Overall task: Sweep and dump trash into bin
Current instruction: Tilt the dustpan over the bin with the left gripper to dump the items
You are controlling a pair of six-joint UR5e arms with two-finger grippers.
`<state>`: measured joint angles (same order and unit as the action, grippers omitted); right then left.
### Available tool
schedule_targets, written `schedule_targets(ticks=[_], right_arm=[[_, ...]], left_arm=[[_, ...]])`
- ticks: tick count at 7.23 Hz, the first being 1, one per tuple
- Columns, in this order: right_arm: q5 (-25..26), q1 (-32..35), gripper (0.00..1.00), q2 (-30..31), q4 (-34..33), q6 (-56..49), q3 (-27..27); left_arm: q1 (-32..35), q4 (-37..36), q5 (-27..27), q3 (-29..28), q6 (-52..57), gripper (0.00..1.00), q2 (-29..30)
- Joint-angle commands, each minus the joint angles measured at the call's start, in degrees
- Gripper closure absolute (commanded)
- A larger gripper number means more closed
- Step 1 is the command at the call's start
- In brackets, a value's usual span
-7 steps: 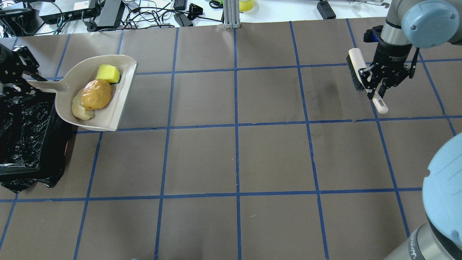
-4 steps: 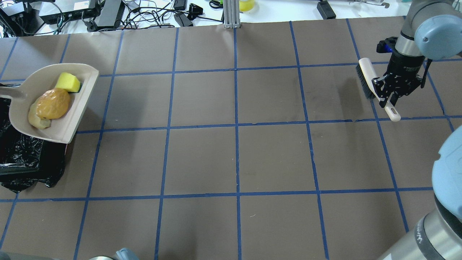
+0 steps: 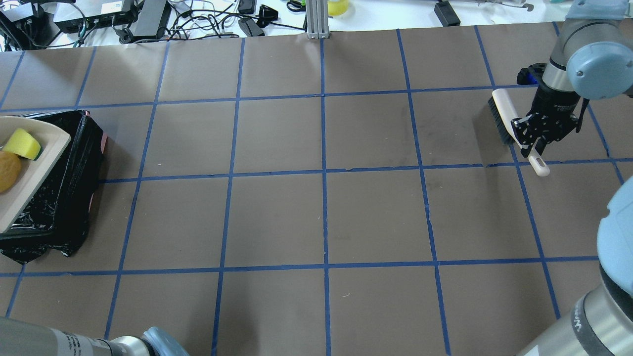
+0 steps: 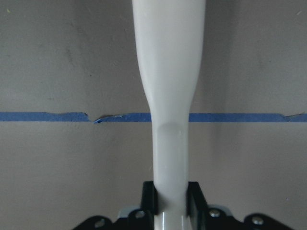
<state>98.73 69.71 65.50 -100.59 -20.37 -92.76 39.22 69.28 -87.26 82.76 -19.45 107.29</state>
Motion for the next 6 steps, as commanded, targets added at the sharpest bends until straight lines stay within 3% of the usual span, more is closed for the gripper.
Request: schedule_targets(ticks=[1, 2, 4, 5, 6], right_arm=[[0.1, 0.0, 1.0, 0.0, -0.5, 0.0, -0.6], [0.0, 0.0, 1.0, -0.3, -0.5, 0.0, -0.6], [0.0, 0.0, 0.98, -0.4, -0.7, 0.2, -1.3], [-0.2, 0.0, 0.84, -0.4, -0.8, 0.2, -1.5], [-0.5, 0.0, 0.8, -0.5, -0.8, 0.1, -1.6]], left_arm=[[-1.2, -8.1, -2.4, -2.2, 6.4, 1.0, 3.8], [-1.2, -13.9, -3.0, -2.0, 8.1, 1.0, 4.8], [-0.4, -18.3, -3.2, -1.6, 8.6, 1.0, 4.9], [2.2, -23.1, -6.7, -1.6, 9.2, 1.0, 4.9], [5.3, -23.7, -9.4, -1.5, 9.8, 1.0, 4.3]])
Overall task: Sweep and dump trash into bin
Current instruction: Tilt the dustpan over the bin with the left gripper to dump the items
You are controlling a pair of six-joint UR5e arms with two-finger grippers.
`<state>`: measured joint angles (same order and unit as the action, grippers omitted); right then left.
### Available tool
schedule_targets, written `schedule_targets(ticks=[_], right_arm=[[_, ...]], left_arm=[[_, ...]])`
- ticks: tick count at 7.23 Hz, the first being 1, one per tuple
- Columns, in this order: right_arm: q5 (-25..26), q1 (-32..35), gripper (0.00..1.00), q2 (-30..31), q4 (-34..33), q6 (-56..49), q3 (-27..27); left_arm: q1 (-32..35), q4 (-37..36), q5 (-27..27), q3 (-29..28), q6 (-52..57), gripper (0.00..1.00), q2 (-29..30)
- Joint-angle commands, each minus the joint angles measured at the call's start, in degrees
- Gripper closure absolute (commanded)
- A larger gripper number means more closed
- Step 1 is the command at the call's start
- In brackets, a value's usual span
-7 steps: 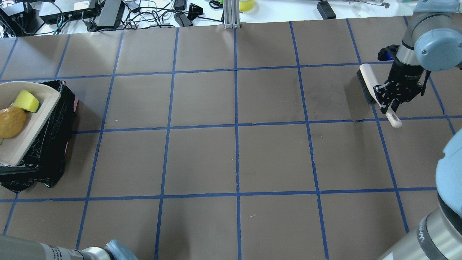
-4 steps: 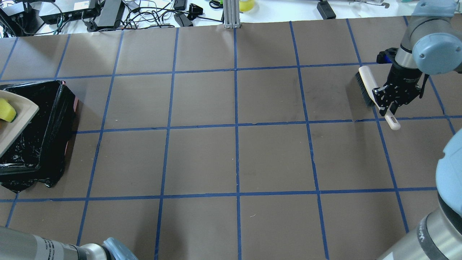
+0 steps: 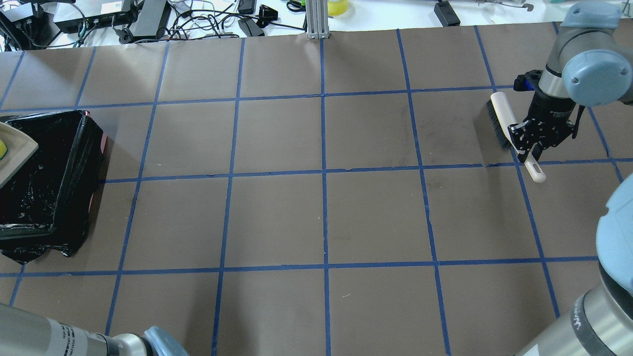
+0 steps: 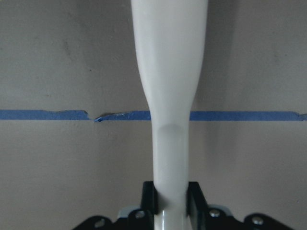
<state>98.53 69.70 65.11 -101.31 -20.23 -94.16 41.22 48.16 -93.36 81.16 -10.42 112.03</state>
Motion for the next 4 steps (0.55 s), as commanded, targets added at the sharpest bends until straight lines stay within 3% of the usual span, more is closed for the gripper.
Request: schedule_targets(ticks=[1, 3, 4], right_arm=[[-0.1, 0.0, 0.78, -0.1, -0.2, -0.2, -0.6], [-0.3, 0.0, 0.71, -0.2, -0.5, -0.1, -0.9], [-0.1, 0.0, 0.6, -0.3, -1.0, -0.2, -0.9]], left_arm=[[5.2, -3.2, -7.8, 0.5, 1.3, 1.0, -0.6], [6.2, -11.1, -8.2, 3.8, 4.2, 1.0, -0.8], [6.2, -14.1, -8.2, 5.3, 7.2, 1.0, -0.8]])
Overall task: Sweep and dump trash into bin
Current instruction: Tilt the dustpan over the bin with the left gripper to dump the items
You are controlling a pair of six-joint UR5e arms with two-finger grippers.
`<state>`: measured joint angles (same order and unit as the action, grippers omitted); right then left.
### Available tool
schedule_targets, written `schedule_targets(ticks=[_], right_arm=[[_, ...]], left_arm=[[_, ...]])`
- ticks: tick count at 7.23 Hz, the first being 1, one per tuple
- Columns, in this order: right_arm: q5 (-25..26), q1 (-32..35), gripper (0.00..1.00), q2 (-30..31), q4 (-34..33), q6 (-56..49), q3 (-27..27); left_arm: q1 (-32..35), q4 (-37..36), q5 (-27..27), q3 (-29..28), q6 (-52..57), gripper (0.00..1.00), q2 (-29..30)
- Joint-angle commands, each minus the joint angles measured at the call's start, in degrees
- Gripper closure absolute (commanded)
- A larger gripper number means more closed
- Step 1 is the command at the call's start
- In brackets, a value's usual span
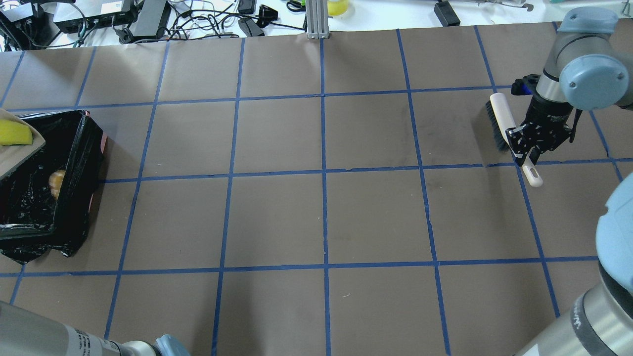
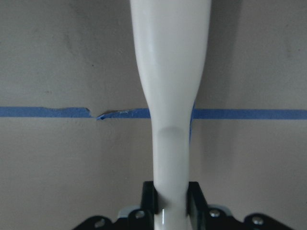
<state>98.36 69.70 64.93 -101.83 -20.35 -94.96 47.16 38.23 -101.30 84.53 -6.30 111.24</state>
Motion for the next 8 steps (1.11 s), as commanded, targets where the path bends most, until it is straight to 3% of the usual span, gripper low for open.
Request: schedule_targets(ticks=[1, 3, 8], right_arm=[[0.1, 0.0, 0.46, -0.5, -0.9, -0.2, -0.1], [-0.4, 0.0, 0.28, -0.5, -0.9, 0.0, -0.1], [-0.6, 0.0, 0.13, 1.3, -0.6, -0.2, 1.2]], left_arm=[[0.2, -4.7, -0.3, 2.0, 3.9, 1.0, -0.3], [0.2, -7.3, -3.1, 2.0, 5.2, 1.0, -0.1], [3.6, -9.8, -3.0, 1.5, 7.6, 1.0, -1.7]])
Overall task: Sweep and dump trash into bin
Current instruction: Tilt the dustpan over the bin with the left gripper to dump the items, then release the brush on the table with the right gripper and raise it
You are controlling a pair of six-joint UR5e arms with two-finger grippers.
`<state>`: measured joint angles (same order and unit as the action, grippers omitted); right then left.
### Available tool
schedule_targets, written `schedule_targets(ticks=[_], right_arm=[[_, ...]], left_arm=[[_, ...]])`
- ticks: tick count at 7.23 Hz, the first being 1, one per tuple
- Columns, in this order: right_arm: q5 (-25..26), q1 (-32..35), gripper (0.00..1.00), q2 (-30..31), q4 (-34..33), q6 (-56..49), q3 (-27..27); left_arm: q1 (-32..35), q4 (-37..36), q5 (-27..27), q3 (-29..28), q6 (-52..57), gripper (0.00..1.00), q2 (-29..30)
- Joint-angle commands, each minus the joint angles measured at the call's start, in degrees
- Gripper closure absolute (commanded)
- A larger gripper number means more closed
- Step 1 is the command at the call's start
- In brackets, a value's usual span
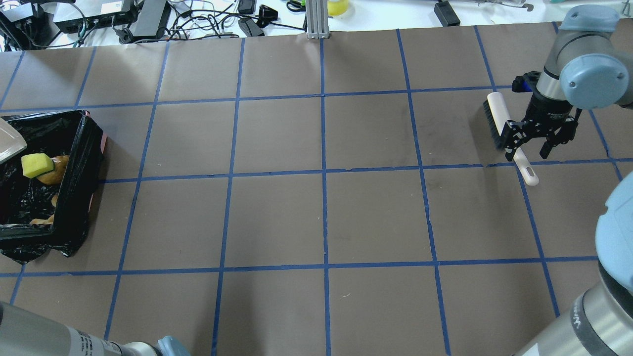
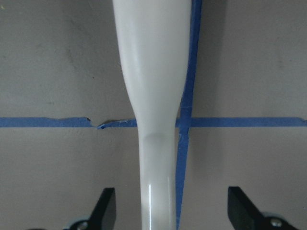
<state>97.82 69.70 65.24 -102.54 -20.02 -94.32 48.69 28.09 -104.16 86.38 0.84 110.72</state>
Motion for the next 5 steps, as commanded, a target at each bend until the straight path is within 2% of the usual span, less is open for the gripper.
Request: schedule_targets(ticks=[1, 3, 4, 5], right_arm=[[-0.8, 0.3, 0.03, 5.2, 0.9, -0.6, 1.0], [-3.4, 0.8, 0.0, 16.3, 6.9, -0.6, 1.5], [-4.1, 2.2, 0.0, 20.1, 10.8, 0.1, 2.1], [-4.5, 5.2, 0.0, 22.8, 12.4, 1.1, 3.1]], left_arm=[[2.5, -0.4, -0.4, -0.3, 1.5, 1.0, -0.5], [6.0, -5.9, -5.3, 0.0, 5.0, 1.0, -1.6], [7.6, -11.3, -8.6, 0.3, 7.7, 1.0, -0.9], [8.0, -11.7, -8.7, 0.5, 8.0, 1.0, -1.2]])
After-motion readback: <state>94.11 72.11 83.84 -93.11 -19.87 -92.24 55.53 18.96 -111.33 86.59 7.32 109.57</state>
